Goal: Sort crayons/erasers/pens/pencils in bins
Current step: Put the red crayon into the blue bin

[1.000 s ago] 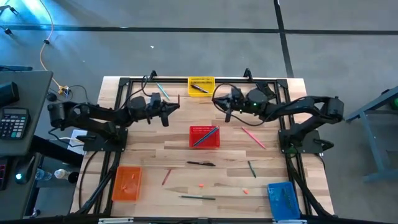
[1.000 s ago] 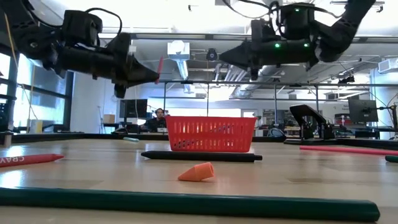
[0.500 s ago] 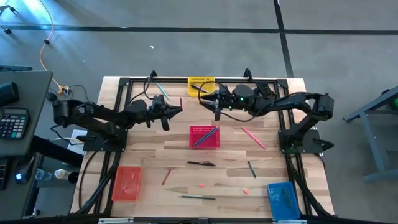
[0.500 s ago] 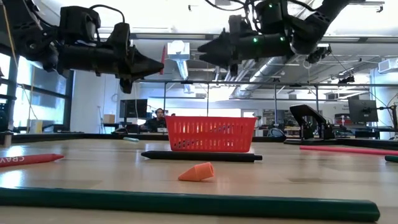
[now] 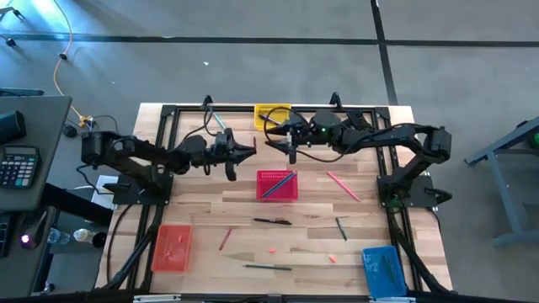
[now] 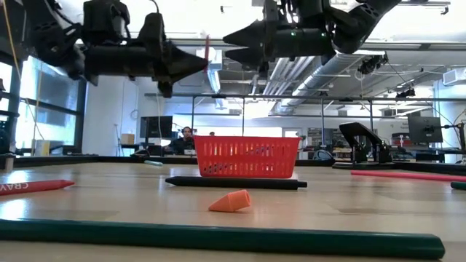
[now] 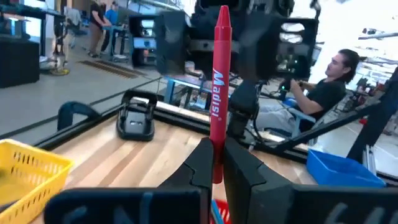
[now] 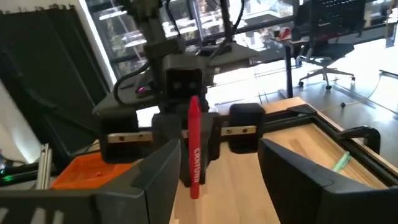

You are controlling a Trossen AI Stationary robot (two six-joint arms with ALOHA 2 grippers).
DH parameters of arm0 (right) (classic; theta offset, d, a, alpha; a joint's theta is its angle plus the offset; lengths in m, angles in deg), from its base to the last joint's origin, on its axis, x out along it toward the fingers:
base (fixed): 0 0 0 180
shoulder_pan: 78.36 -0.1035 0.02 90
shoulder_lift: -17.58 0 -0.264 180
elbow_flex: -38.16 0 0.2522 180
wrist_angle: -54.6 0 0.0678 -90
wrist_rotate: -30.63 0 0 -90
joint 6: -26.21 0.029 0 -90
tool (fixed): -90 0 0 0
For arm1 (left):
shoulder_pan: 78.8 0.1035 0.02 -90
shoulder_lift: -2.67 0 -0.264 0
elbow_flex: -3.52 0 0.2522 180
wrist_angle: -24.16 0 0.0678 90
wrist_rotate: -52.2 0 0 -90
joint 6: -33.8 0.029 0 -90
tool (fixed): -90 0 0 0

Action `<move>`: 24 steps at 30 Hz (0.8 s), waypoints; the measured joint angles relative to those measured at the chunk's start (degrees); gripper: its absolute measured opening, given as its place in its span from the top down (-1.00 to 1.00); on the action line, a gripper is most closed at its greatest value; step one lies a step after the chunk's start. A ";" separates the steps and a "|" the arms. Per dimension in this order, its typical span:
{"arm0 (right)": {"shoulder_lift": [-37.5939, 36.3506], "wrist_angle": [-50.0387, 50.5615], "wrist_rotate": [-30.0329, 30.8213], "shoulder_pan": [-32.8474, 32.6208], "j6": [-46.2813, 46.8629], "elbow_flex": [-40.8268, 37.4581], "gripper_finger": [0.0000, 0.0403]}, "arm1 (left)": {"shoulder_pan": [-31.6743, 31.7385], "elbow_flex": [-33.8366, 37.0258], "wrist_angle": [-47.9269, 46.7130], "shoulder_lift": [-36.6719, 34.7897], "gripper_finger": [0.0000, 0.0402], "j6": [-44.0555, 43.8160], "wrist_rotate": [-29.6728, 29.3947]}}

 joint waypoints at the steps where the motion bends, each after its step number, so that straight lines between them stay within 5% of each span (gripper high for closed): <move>1: 0.00 0.00 -0.25 -0.35 -0.29 0.00 -0.04 | 0.05 -0.69 0.05 0.49 0.98 0.00 -0.01; 17: 0.02 -1.46 3.90 -2.21 -1.24 -0.02 -0.03 | -0.26 -11.78 -0.03 10.63 0.98 1.13 5.62; 24: 0.02 -0.21 3.86 -2.21 -3.45 -0.07 0.14 | -0.22 -12.43 0.00 11.14 0.98 1.51 5.57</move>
